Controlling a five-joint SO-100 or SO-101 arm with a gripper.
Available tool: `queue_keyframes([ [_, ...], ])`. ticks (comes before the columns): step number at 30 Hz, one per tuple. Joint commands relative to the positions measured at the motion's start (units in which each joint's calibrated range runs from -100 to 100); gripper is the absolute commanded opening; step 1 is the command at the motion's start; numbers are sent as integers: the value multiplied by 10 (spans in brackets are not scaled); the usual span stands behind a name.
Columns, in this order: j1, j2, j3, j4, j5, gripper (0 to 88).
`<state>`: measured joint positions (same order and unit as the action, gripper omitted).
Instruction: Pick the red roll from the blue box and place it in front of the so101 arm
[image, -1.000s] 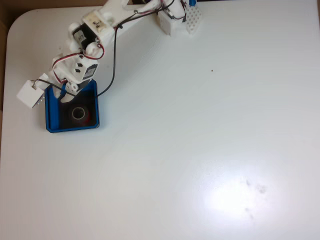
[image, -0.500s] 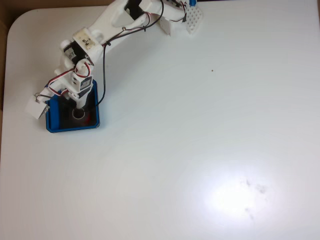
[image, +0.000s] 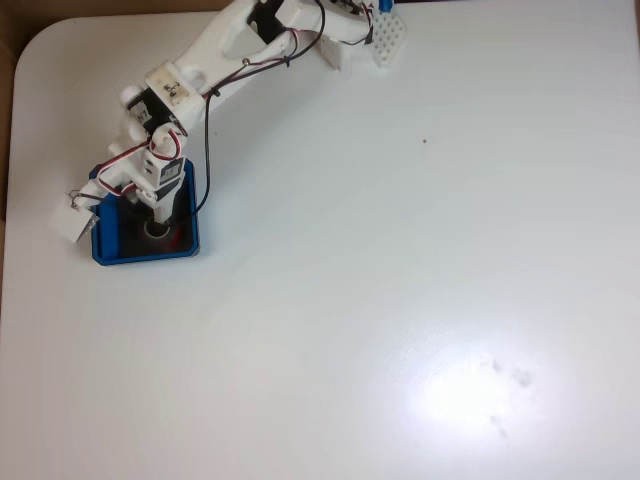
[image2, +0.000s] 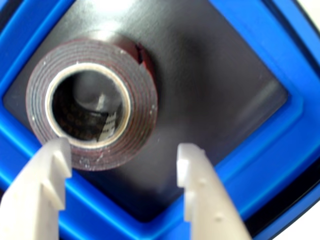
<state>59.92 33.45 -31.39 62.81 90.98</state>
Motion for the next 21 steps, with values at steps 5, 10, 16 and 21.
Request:
queue_keyframes([
  [5, 3, 25, -39, -33, 4, 196],
  [10, 4, 35, -38, -33, 4, 196],
  [16, 5, 60, -38, -33, 4, 196],
  [21, 6, 60, -38, -33, 4, 196],
])
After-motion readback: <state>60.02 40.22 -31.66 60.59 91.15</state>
